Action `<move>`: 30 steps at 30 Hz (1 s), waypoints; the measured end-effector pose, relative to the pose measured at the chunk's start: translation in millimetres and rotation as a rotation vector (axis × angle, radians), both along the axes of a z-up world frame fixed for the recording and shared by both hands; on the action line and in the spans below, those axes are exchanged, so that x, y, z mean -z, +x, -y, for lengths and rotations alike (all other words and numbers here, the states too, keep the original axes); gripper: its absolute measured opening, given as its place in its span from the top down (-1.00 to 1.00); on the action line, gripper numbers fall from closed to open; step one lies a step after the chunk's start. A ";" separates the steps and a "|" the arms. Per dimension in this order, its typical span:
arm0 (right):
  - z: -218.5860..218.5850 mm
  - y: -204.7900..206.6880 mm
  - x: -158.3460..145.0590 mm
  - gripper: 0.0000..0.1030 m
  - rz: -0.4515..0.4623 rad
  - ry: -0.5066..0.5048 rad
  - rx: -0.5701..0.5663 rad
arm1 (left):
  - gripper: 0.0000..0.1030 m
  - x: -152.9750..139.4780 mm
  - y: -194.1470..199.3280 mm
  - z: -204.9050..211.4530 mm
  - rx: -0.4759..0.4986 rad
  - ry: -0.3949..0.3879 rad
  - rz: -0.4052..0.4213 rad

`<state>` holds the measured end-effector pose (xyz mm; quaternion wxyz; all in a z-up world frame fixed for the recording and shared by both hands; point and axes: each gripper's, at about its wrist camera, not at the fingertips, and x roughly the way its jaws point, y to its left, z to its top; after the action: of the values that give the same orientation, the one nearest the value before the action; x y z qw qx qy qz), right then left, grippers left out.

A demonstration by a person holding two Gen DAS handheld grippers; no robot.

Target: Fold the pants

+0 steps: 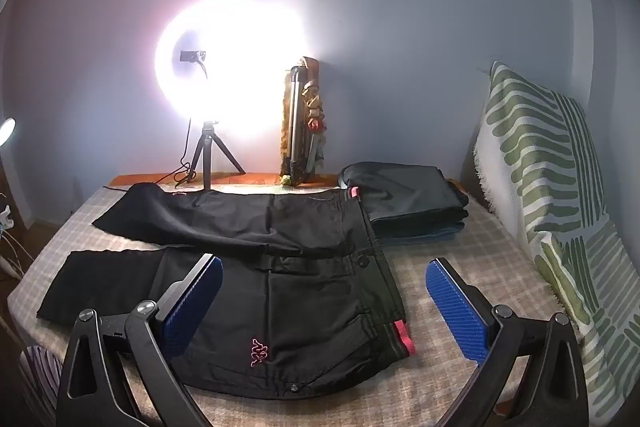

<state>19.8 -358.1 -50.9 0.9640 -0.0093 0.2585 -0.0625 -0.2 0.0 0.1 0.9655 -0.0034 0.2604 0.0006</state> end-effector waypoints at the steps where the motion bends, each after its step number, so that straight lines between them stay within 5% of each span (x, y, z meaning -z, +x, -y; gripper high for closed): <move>1: -0.2 0.3 0.1 -0.99 0.005 -0.001 0.000 | -0.99 0.0 -0.1 0.0 0.003 -0.003 0.002; 30: 0.2 5.7 4.0 -0.99 -0.012 -0.004 -0.001 | -0.99 0.1 -0.6 1.9 -0.004 0.009 0.005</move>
<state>25.5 -358.3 -54.9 0.9624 -0.0118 0.2640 -0.0624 -0.8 -1.9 0.0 0.9661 0.0003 0.2580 0.0039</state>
